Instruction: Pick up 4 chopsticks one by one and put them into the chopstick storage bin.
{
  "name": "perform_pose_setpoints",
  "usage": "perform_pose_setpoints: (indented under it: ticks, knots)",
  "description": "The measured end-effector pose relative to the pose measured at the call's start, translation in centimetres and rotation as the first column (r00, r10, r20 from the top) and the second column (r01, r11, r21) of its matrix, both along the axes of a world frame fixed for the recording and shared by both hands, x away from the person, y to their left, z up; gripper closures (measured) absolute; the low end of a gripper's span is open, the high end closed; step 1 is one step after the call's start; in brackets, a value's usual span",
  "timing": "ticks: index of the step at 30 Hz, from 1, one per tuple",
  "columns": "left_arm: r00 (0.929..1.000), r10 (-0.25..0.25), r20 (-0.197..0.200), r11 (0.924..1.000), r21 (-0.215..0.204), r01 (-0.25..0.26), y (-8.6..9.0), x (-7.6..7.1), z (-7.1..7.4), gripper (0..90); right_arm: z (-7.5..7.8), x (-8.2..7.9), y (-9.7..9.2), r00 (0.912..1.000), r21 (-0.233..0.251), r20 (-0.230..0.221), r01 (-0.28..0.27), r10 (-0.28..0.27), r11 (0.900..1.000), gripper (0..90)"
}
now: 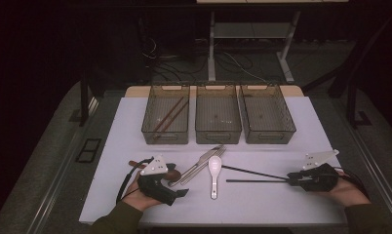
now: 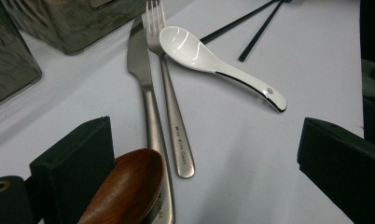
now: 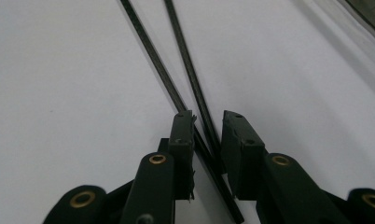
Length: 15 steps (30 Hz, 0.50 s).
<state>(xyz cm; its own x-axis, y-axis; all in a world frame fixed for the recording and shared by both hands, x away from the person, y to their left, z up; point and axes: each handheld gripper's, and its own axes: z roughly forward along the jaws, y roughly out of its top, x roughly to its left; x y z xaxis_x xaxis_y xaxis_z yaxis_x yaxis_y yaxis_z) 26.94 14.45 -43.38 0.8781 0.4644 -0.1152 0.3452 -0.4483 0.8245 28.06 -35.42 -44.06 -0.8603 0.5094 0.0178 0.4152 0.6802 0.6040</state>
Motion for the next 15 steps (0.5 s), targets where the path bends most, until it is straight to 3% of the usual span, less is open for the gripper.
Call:
perform_pose_setpoints:
  ticks: [4,6,10,15]
  knots:
    - [1.0,0.0,-0.001,1.0,0.0,0.0,0.0,0.0,0.0,2.9,0.0,-0.8,0.0,0.9999,-0.003,0.002,-0.01,0.01,0.9999,73.3]
    - [1.0,-0.001,0.0,1.0,0.002,0.001,0.0,0.0,0.0,2.9,0.1,-0.9,0.0,0.9999,-0.002,-0.001,-0.013,0.013,0.9999,68.9]
    - [1.0,-0.001,0.001,1.0,0.003,0.001,-0.1,0.0,0.0,3.0,0.6,-0.7,0.2,0.9999,0.036,0.014,0.005,-0.005,0.9994,61.2]
    - [1.0,-0.002,0.001,1.0,0.004,0.002,-0.1,0.0,-0.1,3.0,1.8,-0.5,2.1,0.999,0.114,0.04,-0.022,0.017,0.9933,62.9]
